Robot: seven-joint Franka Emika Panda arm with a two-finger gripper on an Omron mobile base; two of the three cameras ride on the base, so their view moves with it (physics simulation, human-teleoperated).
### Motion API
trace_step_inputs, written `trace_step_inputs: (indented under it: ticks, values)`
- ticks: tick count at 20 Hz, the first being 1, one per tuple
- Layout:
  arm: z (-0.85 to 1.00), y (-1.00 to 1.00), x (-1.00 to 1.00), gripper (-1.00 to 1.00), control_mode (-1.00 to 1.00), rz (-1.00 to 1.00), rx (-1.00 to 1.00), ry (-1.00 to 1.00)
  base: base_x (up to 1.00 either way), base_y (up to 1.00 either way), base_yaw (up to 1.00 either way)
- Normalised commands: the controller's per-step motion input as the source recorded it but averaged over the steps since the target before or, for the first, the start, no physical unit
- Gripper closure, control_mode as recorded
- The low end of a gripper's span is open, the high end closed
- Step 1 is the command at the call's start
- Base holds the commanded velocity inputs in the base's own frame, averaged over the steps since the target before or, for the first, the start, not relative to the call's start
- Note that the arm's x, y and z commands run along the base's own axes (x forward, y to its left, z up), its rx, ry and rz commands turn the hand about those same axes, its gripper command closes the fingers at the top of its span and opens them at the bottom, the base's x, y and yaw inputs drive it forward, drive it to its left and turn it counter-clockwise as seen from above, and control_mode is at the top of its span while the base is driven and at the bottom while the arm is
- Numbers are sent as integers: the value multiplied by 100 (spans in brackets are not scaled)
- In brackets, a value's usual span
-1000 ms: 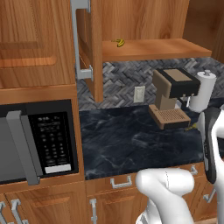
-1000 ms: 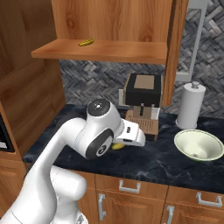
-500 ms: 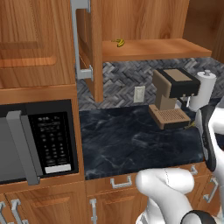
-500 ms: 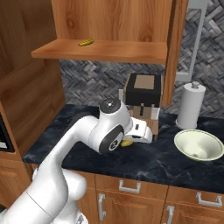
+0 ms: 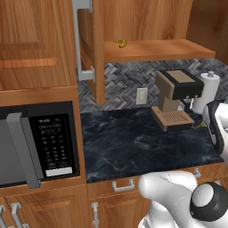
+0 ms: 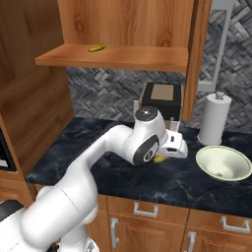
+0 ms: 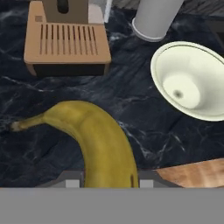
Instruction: Pick the bananas from the cabinet and place them in one bowl. Pick the garlic from the sink and place it in the other bowl.
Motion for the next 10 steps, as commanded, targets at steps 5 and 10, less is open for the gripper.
trace_step_inputs:
  ticks: [5,10]
  values:
    - [-30,-36,16,100,-100,0,0,12,0,0,0]
    - [-24,-30,31,100,-100,0,0,8,0,0,0]
